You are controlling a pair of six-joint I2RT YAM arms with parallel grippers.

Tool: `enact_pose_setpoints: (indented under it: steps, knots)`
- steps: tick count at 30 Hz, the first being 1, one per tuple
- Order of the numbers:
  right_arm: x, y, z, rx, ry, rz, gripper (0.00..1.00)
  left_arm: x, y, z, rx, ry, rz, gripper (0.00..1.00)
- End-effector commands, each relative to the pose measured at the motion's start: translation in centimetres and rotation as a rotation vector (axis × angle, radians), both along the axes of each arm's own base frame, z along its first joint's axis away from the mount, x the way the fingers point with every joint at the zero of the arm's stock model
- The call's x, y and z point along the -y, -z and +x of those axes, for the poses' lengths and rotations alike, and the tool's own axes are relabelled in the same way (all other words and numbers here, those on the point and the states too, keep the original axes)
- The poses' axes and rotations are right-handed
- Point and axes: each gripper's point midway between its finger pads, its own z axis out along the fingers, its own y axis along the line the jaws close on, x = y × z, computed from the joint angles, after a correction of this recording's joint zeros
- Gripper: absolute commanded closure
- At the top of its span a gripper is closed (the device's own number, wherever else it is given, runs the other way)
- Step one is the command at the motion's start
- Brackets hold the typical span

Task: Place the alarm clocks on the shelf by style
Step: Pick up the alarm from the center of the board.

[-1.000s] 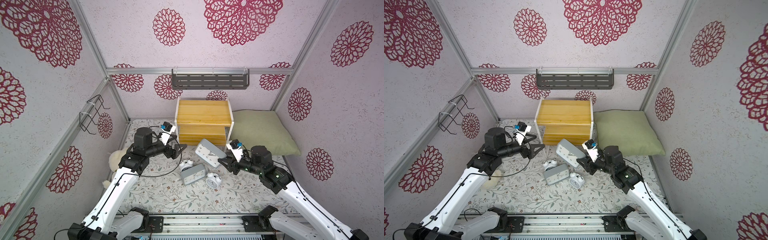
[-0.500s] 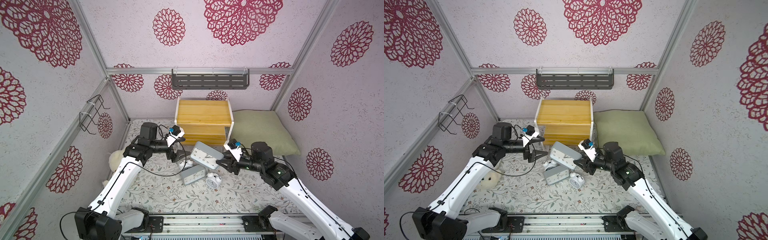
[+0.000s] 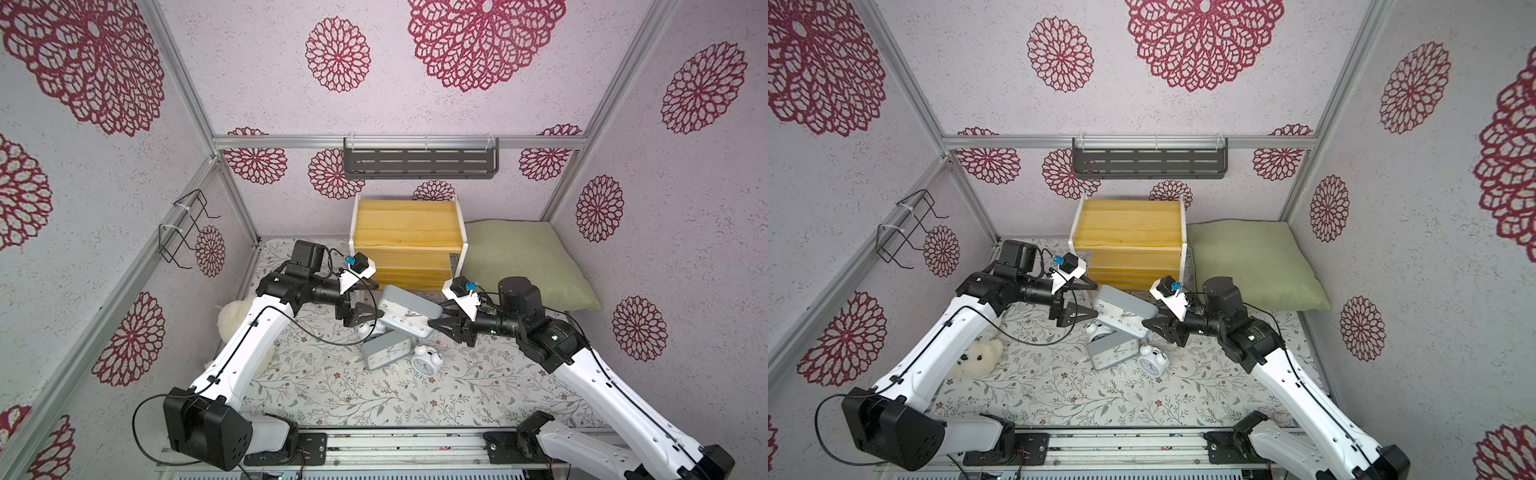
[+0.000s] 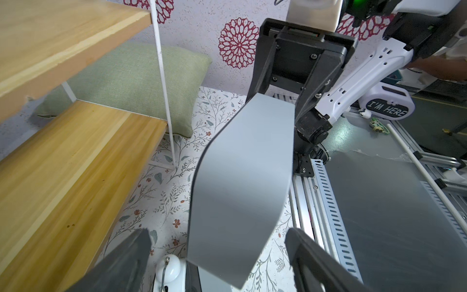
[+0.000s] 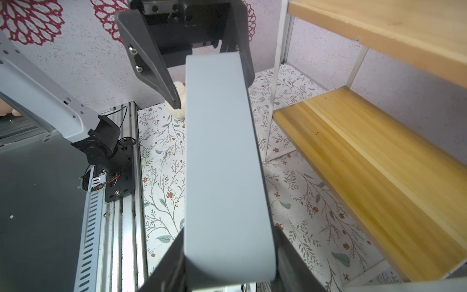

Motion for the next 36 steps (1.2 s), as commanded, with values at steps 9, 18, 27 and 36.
enact_pose_setpoints:
  steps: [9,18,27,36]
  knots:
    - [-1.0,-4.0,-0.5,0.126,-0.082,0.071,0.89,1.2,0.0,-1.8,-0.051,0.127,-0.001,0.19]
    - [-0.8,-3.5,0.2,0.124,-0.044,0.049,0.89,1.4,-0.7,-2.3,-0.077,0.151,-0.018,0.73]
    - [0.0,-4.2,1.1,0.168,0.042,0.084,0.54,0.7,-1.8,-2.8,-0.049,0.094,0.005,0.92]
    - [0.7,-4.9,1.9,0.194,0.119,0.116,0.20,-0.6,-1.8,-2.5,-0.042,-0.065,0.063,0.99]
